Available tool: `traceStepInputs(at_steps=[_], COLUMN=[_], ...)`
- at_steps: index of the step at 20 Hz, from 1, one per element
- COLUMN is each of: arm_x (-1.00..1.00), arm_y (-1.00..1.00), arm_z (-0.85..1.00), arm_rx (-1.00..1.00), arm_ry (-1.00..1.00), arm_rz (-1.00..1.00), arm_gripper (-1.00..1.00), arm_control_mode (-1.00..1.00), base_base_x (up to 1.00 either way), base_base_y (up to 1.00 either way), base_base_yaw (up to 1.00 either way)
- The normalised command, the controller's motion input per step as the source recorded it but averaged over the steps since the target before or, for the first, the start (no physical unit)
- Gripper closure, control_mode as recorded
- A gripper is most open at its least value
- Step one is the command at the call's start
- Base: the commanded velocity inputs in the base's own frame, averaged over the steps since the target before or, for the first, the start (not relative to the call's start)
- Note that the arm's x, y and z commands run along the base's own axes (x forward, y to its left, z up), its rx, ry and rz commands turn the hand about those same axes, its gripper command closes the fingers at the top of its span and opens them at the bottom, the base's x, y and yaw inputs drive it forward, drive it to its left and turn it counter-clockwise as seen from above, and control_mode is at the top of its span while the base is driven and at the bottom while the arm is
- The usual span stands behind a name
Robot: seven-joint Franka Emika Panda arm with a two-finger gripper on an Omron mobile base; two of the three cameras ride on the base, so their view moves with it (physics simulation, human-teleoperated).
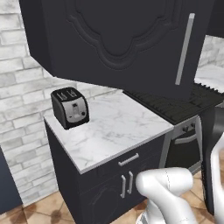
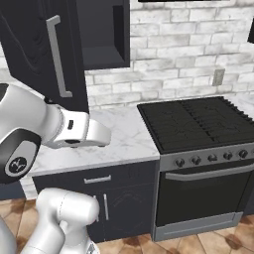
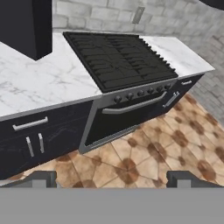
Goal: Close all open cabinet doors.
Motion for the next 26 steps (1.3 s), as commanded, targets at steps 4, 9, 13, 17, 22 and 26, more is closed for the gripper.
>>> traceStepInputs(at_steps=[4, 9, 13, 17, 22, 26], arm_x=[0.0, -0.02, -0.26, -0.4, -0.25, -0.05], arm_y=[0.0, 0.03, 0.1, 0.12, 0.45, 0.74], arm_z=[0.0, 0.04, 0.18, 0.24, 0.27, 0.09], arm_rx=[0.0, 0.0, 0.0, -0.01, -0.03, 0.0], arm_ry=[-0.03, -0.1, -0.24, -0.32, -0.36, -0.29], arm_rz=[0.0, 0.0, 0.0, 0.0, 0.0, 0.0], arm_gripper=[-1.0, -1.0, -1.0, -1.0, -1.0, -1.0], arm_control_mode=[-1.0, -1.0, -1.0, -1.0, -1.0, -1.0], base_base_x=[0.0, 0.0, 0.0, 0.0, 0.0, 0.0], base_base_y=[0.0, 0.0, 0.0, 0.0, 0.0, 0.0], base_base_yaw=[0.0, 0.0, 0.0, 0.0, 0.0, 0.0])
